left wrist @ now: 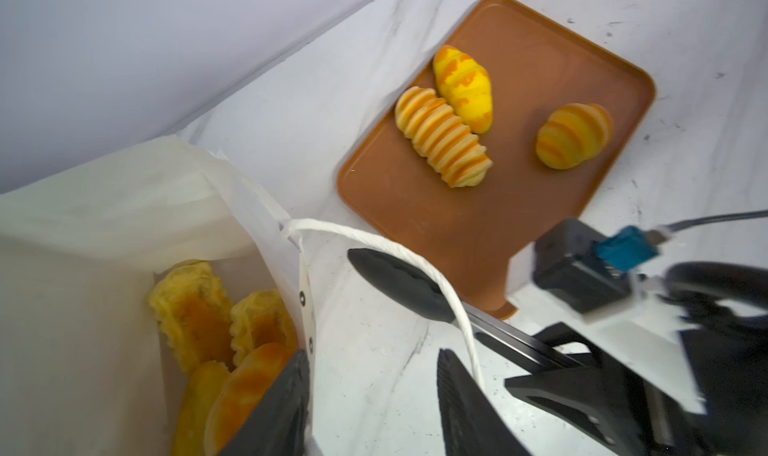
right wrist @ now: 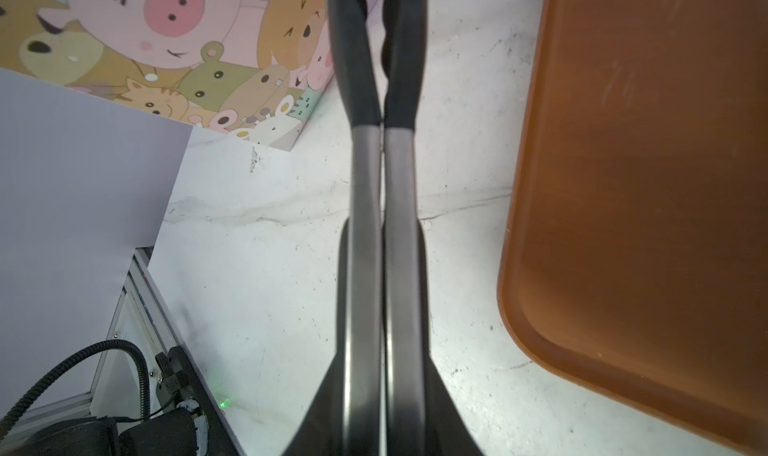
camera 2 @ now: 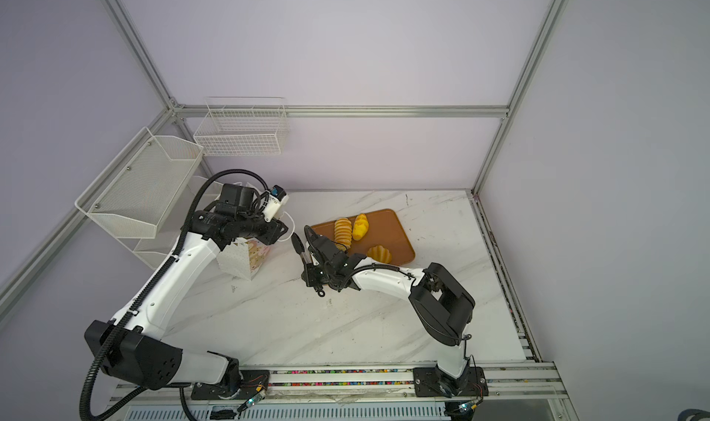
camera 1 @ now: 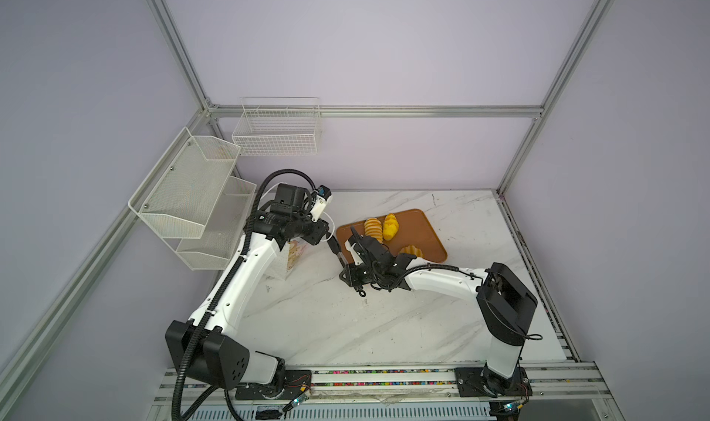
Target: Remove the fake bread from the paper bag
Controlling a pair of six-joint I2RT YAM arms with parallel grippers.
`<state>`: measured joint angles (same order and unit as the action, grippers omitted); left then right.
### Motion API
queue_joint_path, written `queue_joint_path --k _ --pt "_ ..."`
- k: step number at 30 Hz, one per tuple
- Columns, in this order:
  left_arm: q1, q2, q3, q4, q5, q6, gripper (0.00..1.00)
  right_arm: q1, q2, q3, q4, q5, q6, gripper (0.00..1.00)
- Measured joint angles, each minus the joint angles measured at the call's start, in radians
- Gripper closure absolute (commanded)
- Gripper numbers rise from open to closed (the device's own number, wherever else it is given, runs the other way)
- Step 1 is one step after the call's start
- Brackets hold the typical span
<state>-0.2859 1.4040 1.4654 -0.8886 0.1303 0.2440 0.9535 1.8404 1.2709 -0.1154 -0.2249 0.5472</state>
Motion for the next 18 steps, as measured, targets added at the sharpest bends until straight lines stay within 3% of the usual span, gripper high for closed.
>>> queue_joint_path --k 11,18 --pt "-0.131 -0.004 -0.034 0.011 0.000 -0.047 0.46 0.000 0.003 -0.021 0.039 -0.004 0.033 1.00" --pt "-0.206 0.080 -0.041 0.042 0.000 -0.079 0.45 0.000 -0.005 -0.114 0.094 -0.029 0.069 1.00"
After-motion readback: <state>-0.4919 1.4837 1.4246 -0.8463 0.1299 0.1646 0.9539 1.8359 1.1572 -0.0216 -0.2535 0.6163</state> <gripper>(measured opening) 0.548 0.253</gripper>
